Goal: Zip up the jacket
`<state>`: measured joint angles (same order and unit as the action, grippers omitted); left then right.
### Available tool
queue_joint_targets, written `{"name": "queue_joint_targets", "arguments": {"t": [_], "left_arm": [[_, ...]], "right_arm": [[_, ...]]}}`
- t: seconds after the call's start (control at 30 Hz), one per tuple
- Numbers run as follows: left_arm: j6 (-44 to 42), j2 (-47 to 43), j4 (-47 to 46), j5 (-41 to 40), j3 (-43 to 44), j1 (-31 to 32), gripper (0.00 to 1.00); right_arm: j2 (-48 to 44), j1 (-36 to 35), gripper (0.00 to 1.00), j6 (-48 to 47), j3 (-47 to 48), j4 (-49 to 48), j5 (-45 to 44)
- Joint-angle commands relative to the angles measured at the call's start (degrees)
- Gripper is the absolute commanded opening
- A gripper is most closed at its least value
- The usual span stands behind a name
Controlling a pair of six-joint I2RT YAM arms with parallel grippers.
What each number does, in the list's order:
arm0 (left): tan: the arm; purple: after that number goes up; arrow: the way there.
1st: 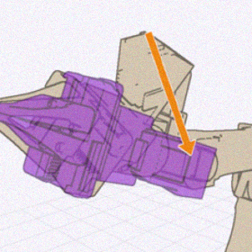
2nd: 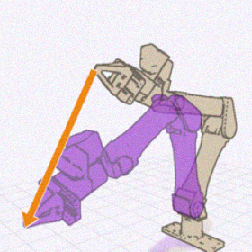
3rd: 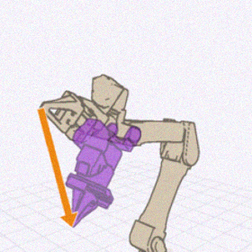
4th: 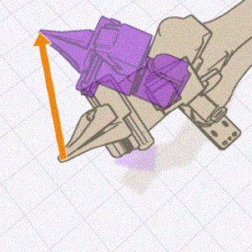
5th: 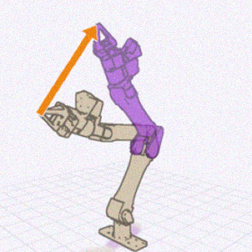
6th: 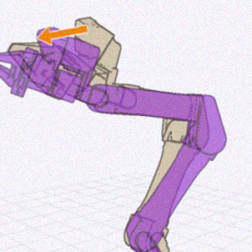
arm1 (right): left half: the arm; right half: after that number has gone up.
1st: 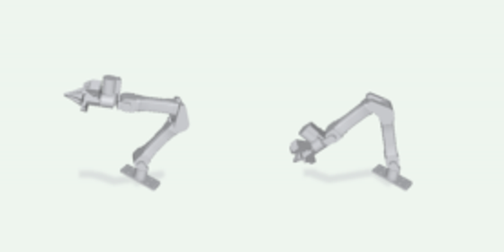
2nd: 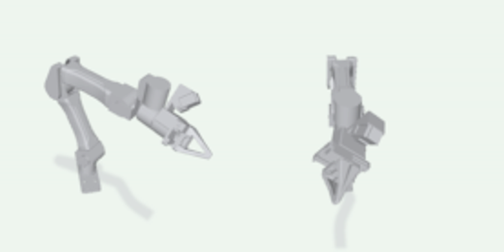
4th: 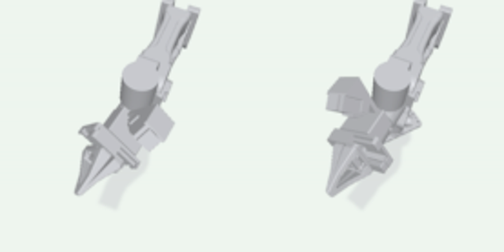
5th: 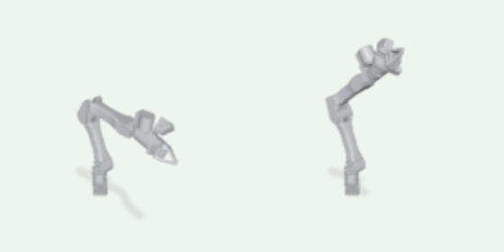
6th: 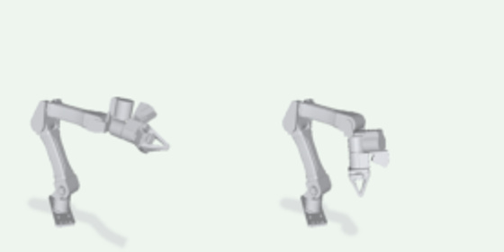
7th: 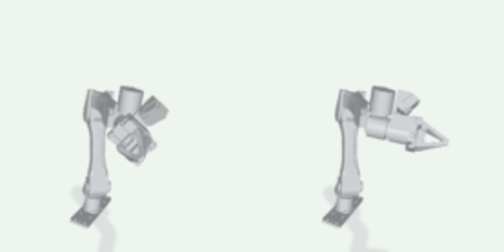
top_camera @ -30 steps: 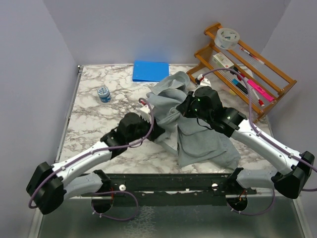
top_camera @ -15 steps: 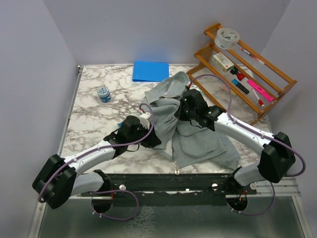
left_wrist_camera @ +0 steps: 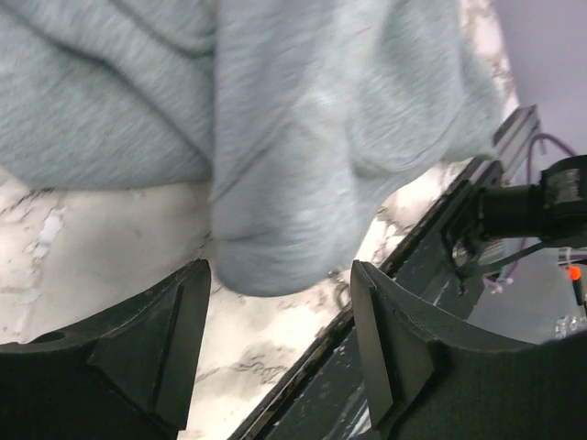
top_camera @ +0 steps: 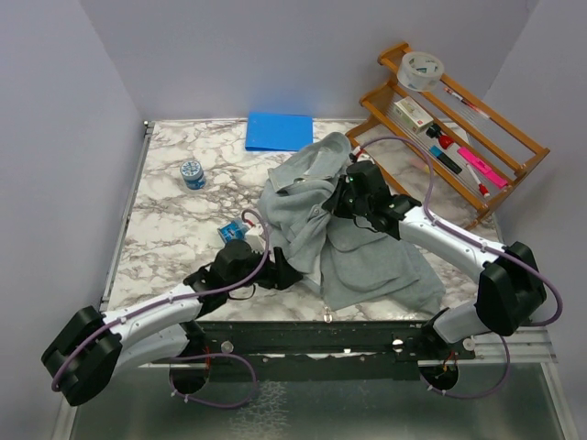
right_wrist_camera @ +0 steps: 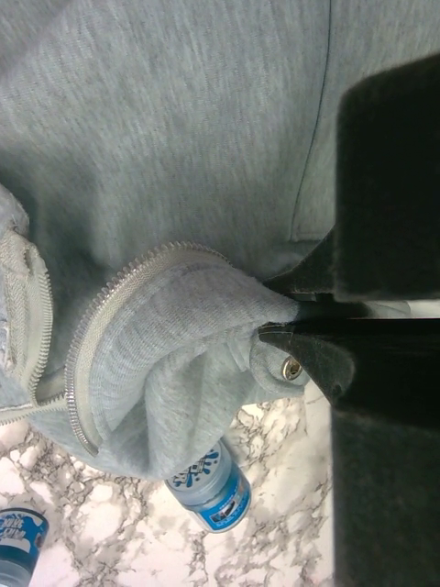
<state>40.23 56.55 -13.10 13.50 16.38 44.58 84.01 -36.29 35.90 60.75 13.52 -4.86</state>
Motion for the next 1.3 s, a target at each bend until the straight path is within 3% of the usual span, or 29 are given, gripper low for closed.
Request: {"name": "queue_joint_targets", "arguments": {"t": [0.0, 0.13, 0.3, 0.9, 1.13, 1.27], "left_arm": [[1.10, -5.29, -4.96, -2.42, -0.07, 1.62, 0.67], [0.12, -9.25, -3.65, -2.75, 0.05, 1.77, 0.70], [0.33, -5.30, 4.73, -8.89, 3.02, 1.91, 0.77], [-1.07, 7.16, -0.96, -8.70, 9.18, 2.69, 0.81], [-1.37, 9.42, -1.57, -5.18, 8.34, 3.02, 0.71], [-1.18, 9.13, -1.25, -3.81, 7.67, 3.11, 0.51]], "right_arm": [[0.89, 0.25, 0.00, 1.12, -1.52, -2.47, 2.51], [1.13, 0.21, 0.00, 1.41, -1.88, -3.02, 3.57], [0.96, 0.24, 0.00, 1.63, -1.65, -3.20, 4.44], [1.68, 0.24, 0.01, 1.87, -2.13, -4.29, 8.97], [1.86, 0.25, 0.00, 1.54, -2.00, -4.18, 8.68], [1.45, 0.26, 0.01, 1.00, -1.82, -3.40, 7.84]]}}
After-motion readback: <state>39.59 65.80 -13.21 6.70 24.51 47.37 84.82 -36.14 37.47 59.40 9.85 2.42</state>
